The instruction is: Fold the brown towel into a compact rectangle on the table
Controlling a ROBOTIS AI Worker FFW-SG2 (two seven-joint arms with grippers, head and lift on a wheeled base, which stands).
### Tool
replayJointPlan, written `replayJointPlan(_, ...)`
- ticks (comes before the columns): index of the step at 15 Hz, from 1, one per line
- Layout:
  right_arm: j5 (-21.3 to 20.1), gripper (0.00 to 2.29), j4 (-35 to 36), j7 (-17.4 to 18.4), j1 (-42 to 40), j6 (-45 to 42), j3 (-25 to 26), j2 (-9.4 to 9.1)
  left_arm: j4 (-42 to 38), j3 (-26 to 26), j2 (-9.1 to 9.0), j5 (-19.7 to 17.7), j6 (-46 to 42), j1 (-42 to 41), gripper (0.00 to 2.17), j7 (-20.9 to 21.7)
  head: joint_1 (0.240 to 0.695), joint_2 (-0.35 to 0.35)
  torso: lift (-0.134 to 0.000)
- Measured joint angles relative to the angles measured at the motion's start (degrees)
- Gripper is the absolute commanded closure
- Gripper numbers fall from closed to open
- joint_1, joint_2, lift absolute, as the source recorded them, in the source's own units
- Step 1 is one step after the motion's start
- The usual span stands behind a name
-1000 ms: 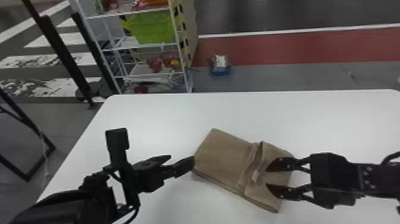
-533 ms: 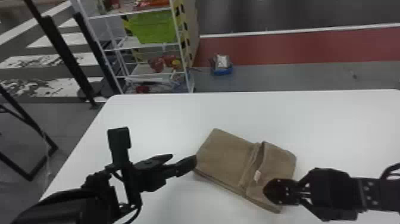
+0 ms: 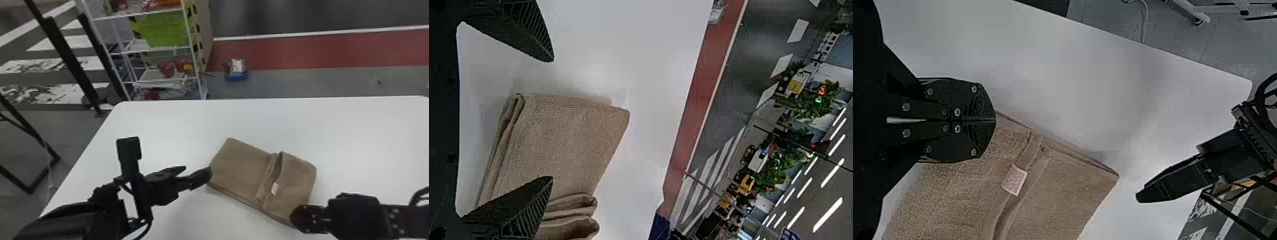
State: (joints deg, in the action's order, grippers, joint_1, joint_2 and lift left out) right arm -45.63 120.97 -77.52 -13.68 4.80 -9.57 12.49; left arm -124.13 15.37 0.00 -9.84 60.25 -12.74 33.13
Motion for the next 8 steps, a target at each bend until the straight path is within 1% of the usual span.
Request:
replayJointPlan(4,-0.3,2.1,0.0,0.0,-0.6,0.3,0.0,0.42,0.1,-0.1,0.0,0.0,0.0,0.0,0.03,0.0,0.695,0.183,-0.134)
replayJointPlan(8,0.6,2.1,0.4,0.0,-0.8,1.4,-0.5,0.43,0.1,-0.1,0.0,0.0,0.0,0.0,0.03,0.0,0.695,0.189,-0.134)
